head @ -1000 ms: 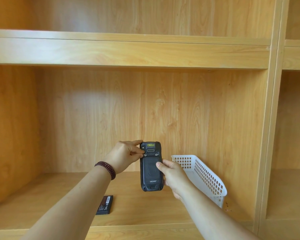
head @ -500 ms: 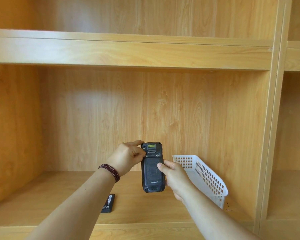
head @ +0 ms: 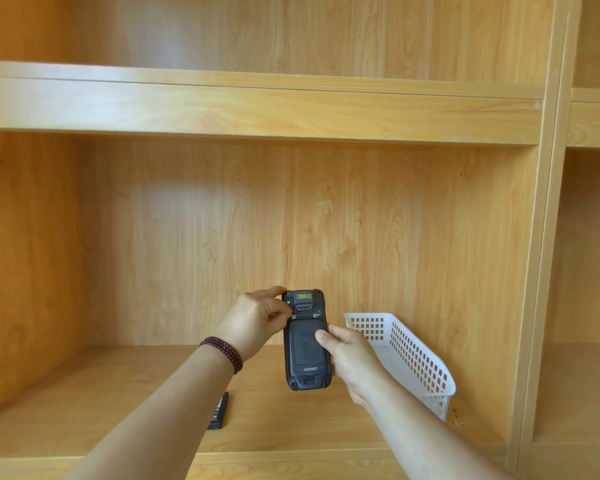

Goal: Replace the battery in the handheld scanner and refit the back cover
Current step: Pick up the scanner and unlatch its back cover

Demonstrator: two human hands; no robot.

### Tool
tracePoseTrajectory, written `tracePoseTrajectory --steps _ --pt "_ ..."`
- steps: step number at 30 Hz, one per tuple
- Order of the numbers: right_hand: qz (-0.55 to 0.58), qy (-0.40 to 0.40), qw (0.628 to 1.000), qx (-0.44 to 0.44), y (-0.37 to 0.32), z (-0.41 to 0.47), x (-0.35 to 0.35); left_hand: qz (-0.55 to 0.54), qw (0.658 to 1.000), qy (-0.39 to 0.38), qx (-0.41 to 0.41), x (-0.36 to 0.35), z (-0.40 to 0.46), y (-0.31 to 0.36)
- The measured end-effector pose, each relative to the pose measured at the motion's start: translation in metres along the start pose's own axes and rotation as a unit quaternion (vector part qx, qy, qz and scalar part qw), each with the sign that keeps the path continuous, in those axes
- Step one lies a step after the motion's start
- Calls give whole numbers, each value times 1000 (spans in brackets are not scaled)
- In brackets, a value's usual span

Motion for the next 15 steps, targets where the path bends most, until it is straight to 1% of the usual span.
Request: tracePoseTrajectory --steps 4,8,11,13,15 --pt "-1 1 1000 -1 0 1 2 -12 1000 8 11 0 0 1" --pt "-5 -1 1000 6 -1 2 3 -54 998 28 34 7 5 -4" --pt "-1 -3 1000 12 -2 3 3 -72 997 -10 24 10 10 -6" --pt "1 -5 1000 18 -6 3 2 -91 994 -45 36 11 12 -6" --pt "5 -4 1000 22 -7 3 1 -114 990 -58 52 13 13 -8"
Point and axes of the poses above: each hand's wrist, its own z-axis towards the middle knuckle, its own x-axis out of the back of the hand, y = z × x, the point moved 7 cm from there along z, towards the middle knuckle, and after that the axes turned 4 degrees about x, right-handed, at the moved point
